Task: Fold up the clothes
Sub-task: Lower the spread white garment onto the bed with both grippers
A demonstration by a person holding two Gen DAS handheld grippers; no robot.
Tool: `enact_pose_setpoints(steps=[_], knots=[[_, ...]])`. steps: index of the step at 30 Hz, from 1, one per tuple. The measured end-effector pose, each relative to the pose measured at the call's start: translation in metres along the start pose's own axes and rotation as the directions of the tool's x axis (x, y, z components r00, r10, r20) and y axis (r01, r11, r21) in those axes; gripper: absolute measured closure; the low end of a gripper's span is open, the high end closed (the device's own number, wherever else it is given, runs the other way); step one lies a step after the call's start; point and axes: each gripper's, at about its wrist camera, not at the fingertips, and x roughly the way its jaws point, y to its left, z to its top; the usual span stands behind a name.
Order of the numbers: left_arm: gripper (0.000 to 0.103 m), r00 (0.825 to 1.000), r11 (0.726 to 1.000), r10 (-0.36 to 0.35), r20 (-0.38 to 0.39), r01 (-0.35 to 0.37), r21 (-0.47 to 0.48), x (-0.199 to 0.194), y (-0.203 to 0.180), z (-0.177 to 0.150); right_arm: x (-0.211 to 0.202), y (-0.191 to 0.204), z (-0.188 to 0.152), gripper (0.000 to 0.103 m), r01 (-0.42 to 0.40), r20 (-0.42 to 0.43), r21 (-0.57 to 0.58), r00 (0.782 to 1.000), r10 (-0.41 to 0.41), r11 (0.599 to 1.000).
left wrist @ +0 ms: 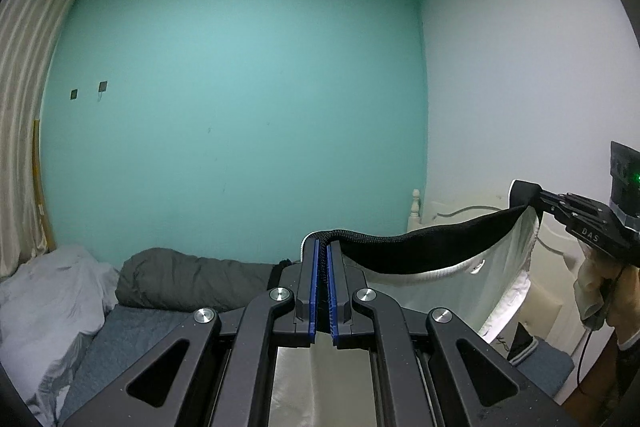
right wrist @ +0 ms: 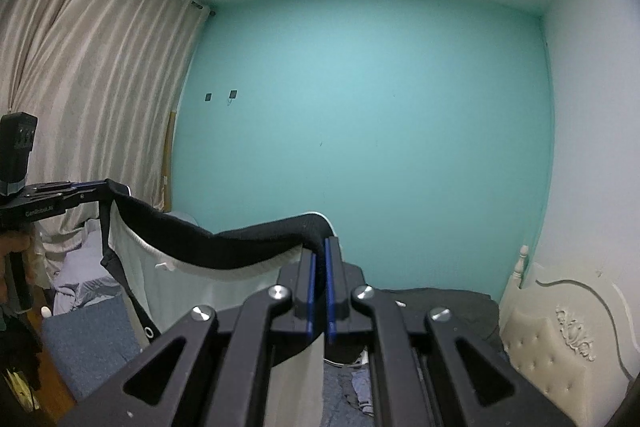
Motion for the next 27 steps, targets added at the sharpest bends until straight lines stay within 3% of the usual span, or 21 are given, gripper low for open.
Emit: enact_pose_setpoints(steps=[7,17,27], knots=[[0.099,0.998,1.000,-0.008,-0.062,0.007,-0.027,0.011,0.007,-0.041,0.002,0.013,-0.021,0.099,-0.015,-0.070,-0.004,0.997,0.014,1.000],[0.099,0.986,0.996,-0.004,-0.169,-0.011,-0.083,0.055,0.025,-0.121,0.057,0.029,-0.103,0.099,-0.019,-0.202,0.028,0.979,0.024,0.999],[0.099,0.974,0.993,-0.009,-0.227,-0.018,-0.114,0.117,0.044,-0.153,0.114,0.016,-0.151,0.099,0.019,-0.307,0.034,0.952,-0.007,0.999]])
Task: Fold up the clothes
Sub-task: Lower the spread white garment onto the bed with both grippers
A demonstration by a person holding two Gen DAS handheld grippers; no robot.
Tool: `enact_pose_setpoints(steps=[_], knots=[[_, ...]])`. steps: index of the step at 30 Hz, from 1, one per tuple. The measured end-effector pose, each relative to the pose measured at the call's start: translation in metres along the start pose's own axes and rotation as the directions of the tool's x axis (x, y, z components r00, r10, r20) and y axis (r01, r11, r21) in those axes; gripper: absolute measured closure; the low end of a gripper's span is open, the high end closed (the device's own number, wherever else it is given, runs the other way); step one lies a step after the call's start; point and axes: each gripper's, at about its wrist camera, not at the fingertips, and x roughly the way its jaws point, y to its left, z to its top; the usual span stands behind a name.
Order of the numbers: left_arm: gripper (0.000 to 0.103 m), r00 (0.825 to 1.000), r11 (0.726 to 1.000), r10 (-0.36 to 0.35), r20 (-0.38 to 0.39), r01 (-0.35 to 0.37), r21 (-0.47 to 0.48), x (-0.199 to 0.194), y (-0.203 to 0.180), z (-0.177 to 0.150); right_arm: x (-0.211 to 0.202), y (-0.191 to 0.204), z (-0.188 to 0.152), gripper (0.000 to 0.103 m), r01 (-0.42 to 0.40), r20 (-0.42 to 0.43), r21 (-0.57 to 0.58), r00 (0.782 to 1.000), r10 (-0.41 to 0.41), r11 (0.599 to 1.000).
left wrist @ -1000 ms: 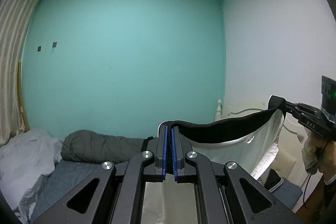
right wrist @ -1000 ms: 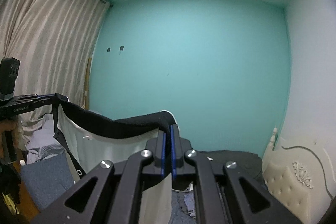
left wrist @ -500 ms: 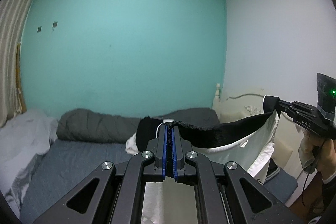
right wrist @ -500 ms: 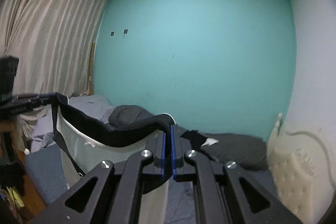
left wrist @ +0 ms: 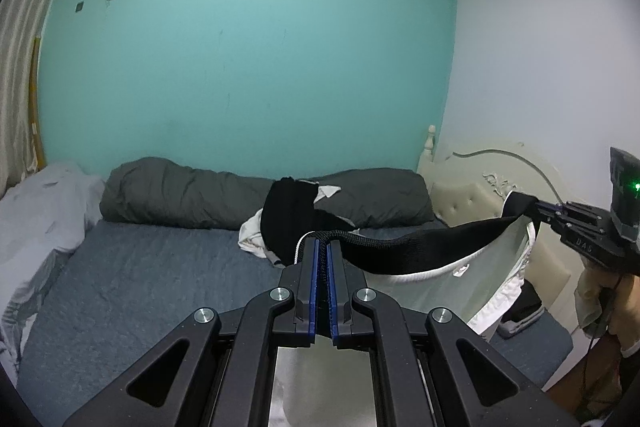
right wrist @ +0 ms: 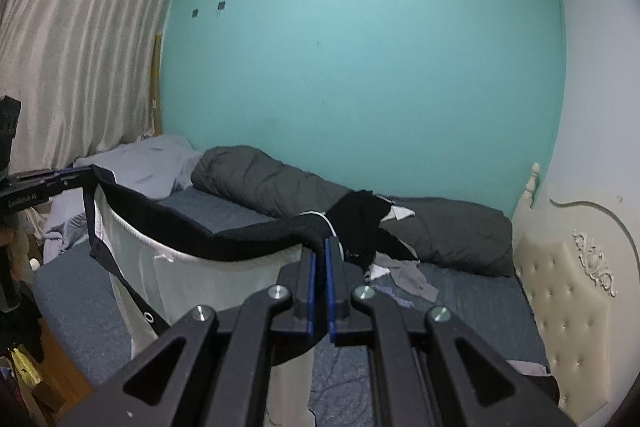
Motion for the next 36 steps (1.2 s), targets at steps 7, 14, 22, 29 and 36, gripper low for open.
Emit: enact_pose_setpoints(steps=[7,14,22,29,36], knots=[[0.099,0.998,1.000,0.004,-0.066,-0.005,-0.016,0.078,0.016,-0.014,0.069,-0.025,-0.024,0.099,0.001,-0.074,0.021,0.997,0.001,1.000],[0.099,0.988,0.999,0.019,-0.152,-0.023,-0.028,0.178,0.039,-0.042,0.167,-0.049,-0.058,0.099,-0.005,-0.170,0.039,0.985,0.012,0.999],[0.099,0.954,0.997,0.036,-0.298,-0.056,-0.059,0.320,0.077,-0.105,0.309,-0.080,-0.118,0.099,-0.006,-0.304,0.071,0.952,0.027,0.997],[0.099,0.895,0.991,0.040,-0.445,-0.093,-0.097,0.444,0.111,-0.179,0.426,-0.097,-0.191,0.099,0.011,-0.431,0.100,0.902,0.034,0.995],[0.099,0.845,0.988,0.037,-0.534,-0.113,-0.110,0.529,0.136,-0.233,0.524,-0.109,-0.257,0.099,0.036,-0.528,0.125,0.848,0.036,0.992]])
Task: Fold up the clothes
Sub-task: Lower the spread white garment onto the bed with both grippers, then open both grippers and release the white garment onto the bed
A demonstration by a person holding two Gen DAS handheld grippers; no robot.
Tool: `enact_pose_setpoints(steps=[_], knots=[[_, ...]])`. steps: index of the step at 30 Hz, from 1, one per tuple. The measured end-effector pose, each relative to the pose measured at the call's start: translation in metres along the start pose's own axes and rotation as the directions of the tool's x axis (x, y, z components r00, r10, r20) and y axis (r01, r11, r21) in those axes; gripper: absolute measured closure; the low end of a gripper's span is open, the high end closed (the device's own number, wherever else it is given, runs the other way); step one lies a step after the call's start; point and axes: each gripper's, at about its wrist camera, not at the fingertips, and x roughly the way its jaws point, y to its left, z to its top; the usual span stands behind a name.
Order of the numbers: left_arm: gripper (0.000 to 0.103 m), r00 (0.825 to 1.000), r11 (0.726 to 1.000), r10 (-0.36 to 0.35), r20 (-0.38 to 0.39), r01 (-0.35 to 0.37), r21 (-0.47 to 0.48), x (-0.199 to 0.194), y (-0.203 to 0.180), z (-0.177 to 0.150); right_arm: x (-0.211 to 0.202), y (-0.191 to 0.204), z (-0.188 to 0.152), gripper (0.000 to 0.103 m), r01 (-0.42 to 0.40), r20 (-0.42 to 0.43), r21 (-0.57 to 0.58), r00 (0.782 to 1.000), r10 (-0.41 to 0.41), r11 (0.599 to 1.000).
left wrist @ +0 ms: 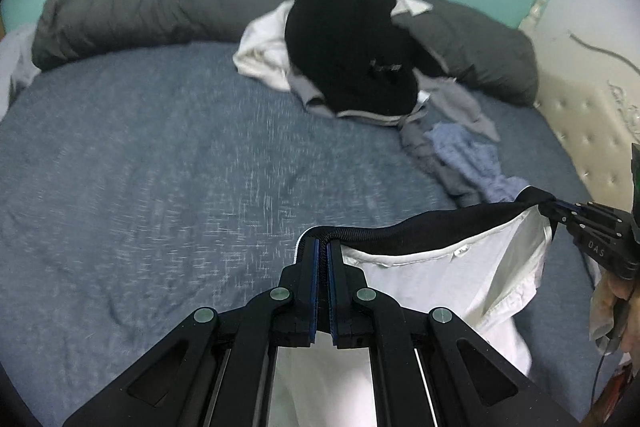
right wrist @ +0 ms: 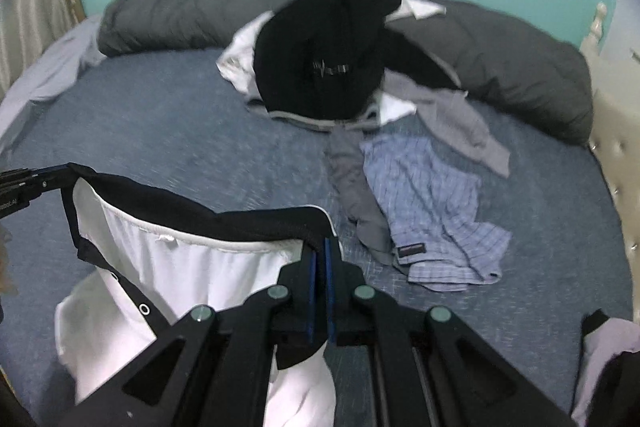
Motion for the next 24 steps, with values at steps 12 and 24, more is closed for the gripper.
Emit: enact_pose_setpoints(steps=[12,24], knots=[[0.099,0.994,1.000,-0.008,-0.111,0.006,-0.020,0.105,0.022,0.004,0.106,-0.012,-0.003,0.099,-0.046,-0.092,0.078,0.994,0.053,0.996],[0.035,0.987,0.979,-0.138,-0.087,0.122,-0.164,0.107,0.045,-0.003,0.128,-0.033,-0.016,0.046,-0.185,-0.092,0.292,0.971,0.221,0.938]])
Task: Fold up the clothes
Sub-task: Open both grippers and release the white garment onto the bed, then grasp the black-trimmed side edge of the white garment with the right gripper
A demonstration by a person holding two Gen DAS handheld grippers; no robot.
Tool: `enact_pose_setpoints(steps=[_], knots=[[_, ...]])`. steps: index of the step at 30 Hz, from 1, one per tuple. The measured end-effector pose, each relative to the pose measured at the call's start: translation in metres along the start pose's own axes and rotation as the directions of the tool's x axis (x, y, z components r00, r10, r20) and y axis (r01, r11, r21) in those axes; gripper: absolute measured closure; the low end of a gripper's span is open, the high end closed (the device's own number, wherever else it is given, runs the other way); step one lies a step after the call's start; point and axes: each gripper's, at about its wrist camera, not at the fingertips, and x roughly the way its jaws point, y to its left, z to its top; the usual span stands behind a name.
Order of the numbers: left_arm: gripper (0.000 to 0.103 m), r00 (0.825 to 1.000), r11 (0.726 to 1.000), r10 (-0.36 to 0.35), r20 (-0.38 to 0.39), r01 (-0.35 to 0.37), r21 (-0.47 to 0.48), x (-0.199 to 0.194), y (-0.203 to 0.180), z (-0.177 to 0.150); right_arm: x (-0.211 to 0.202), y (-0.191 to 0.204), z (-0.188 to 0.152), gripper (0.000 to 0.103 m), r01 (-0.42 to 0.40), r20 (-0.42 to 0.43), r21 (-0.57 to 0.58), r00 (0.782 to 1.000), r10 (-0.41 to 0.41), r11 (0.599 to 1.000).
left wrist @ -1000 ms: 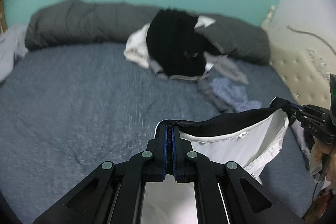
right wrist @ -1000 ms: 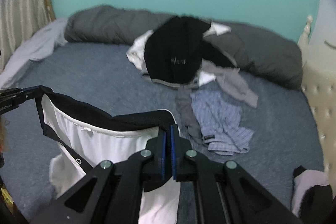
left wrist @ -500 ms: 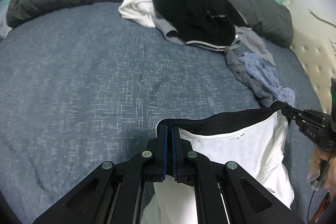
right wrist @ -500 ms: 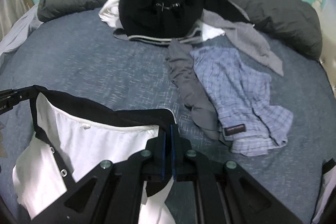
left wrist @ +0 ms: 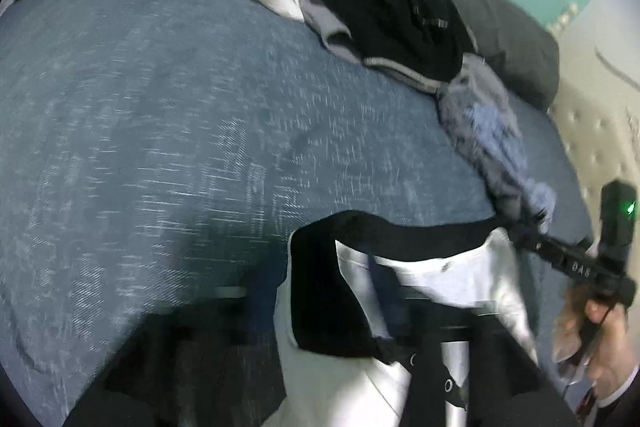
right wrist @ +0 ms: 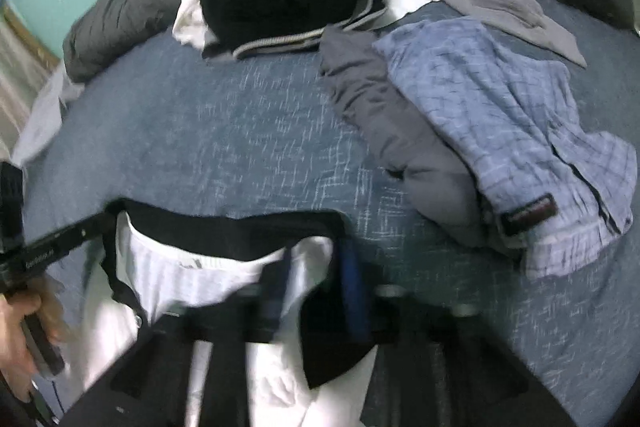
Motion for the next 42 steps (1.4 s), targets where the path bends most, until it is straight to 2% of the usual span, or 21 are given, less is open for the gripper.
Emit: enact_pose_setpoints(steps=[1,5,10,13,16,23,27,35,39,42], knots=[[0.034,1.000,1.000,-0.011,0.012,0.012,-0.014,-0.008,0.002,0.000,-0.006,-0.002,0.000,0.042,-0.016,0.012,0.017,1.000,0.016,1.000],[0.034,0.997,0.999,-0.029,0.065,0.030,-0.022,-0.050,0.005,-0.006,-0.043,-0.010,-0.006,0.042,-0.058,0.088,0.070,0.995,0.052,0.996],[0.034,0.994,0.999,-0.004,0.107,-0.001,0.047,-0.103,0.010,-0.049,-0.089,-0.026,-0.040,0.042,-0.118,0.133,0.137,0.986,0.100,0.983],[0.034,0.996,0.997,0.026,0.090,-0.033,0.076,-0.122,0.020,-0.088,-0.106,-0.040,-0.075,0.042,-0.131,0.125,0.171,0.986,0.111,0.977],[0.035,0.996,0.994,0.059,0.064,-0.064,0.083,-0.136,0.036,-0.127,-0.115,-0.054,-0.117,0.042,-0.116,0.080,0.195,0.992,0.102,0.974],[0.035,0.999,0.998,0.049,0.016,-0.048,-0.035,-0.154,0.078,-0.187,-0.127,-0.073,-0.193,0.042,-0.090,0.005,0.248,0.996,0.091,0.965],[0.035,1.000,0.997,0.027,0.004,-0.026,-0.069,-0.156,0.084,-0.203,-0.133,-0.072,-0.218,0.042,-0.106,0.005,0.279,0.994,0.109,0.955],[0.037,1.000,0.991,0.003,0.002,-0.003,-0.131,-0.151,0.090,-0.220,-0.147,-0.073,-0.244,0.042,-0.154,0.042,0.327,0.988,0.148,0.932],[0.038,1.000,0.991,0.017,0.010,-0.015,-0.136,-0.157,0.091,-0.225,-0.151,-0.085,-0.255,0.042,-0.119,0.028,0.367,0.993,0.117,0.923],[0.038,0.999,0.990,0.013,0.033,-0.008,-0.142,-0.164,0.089,-0.227,-0.145,-0.086,-0.262,0.042,-0.124,0.006,0.381,0.991,0.132,0.916]])
